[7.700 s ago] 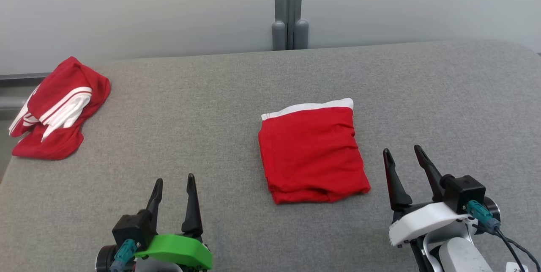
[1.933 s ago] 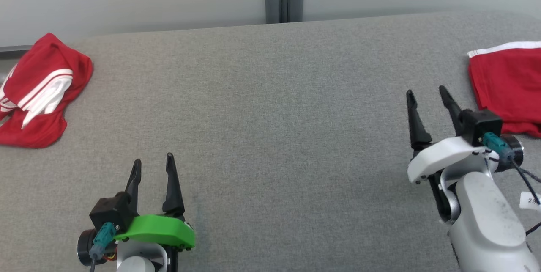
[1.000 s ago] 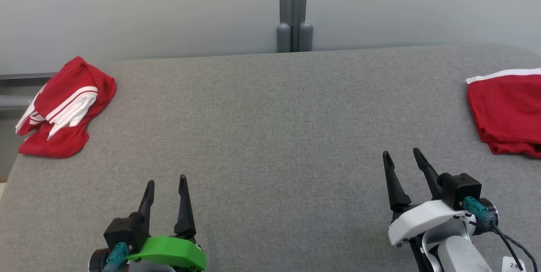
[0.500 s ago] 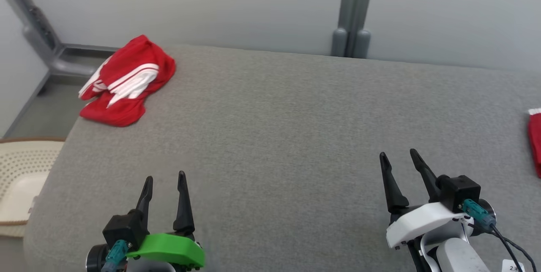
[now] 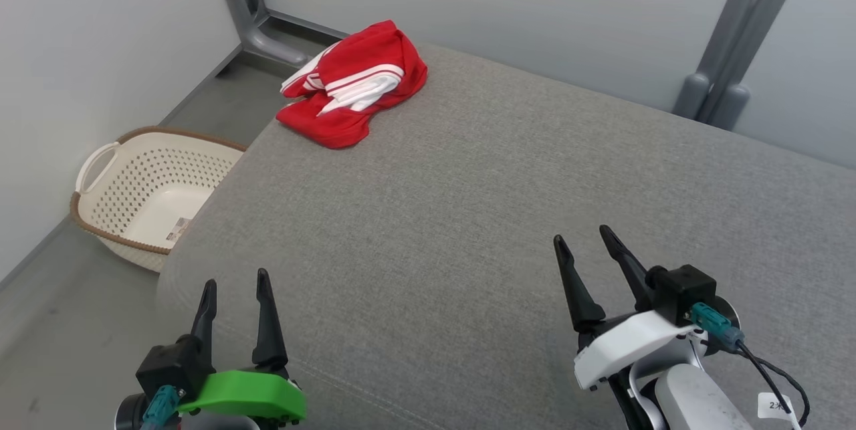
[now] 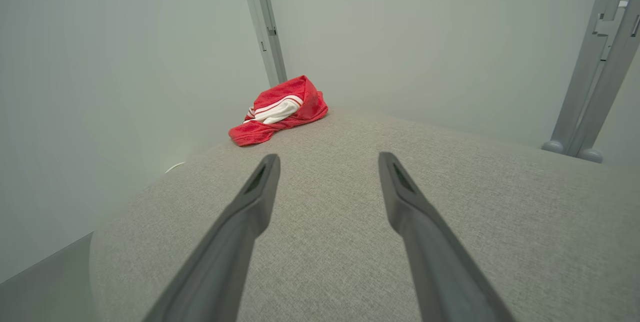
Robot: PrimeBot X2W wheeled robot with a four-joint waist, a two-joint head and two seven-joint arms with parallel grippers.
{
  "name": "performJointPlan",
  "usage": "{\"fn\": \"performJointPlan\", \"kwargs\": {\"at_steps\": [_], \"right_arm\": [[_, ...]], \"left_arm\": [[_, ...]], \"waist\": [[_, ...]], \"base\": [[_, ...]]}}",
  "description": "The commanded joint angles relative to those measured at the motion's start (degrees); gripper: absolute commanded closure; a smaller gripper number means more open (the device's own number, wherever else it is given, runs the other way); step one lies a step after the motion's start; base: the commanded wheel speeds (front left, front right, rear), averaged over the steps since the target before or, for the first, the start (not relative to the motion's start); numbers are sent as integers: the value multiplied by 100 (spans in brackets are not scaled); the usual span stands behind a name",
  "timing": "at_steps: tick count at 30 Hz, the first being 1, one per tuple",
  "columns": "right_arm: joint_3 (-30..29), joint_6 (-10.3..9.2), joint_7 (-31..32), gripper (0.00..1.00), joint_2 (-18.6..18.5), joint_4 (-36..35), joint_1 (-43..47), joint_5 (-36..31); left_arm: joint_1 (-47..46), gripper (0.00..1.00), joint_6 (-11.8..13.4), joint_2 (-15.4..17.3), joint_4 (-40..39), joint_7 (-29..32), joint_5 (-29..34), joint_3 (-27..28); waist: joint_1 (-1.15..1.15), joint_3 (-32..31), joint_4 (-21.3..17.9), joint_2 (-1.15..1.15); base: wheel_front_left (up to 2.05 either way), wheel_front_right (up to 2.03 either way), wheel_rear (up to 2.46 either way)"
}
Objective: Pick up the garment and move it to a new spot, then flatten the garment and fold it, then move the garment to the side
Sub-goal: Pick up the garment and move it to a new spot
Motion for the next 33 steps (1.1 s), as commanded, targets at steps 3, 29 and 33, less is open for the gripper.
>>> {"fn": "performJointPlan", "kwargs": {"at_steps": [3,29,33], "right_arm": [[105,-10,-6,0,-24,74,-98,40],[-728,-10,475,0,-27,-1071,-841,-1053],[-842,-10,704,0,-42,-1603,-1118,-1378]], "left_arm": [[85,0,55,13,-80,-4,-53,23],[-2555,0,-345,1294,-259,353,363,943],[-3988,0,-793,1975,134,1154,304,889]], "waist": [[0,119,239,0],[0,1762,-1038,0],[0,2483,-1647,0]], "base": [[0,0,0],[0,0,0],[0,0,0]]}}
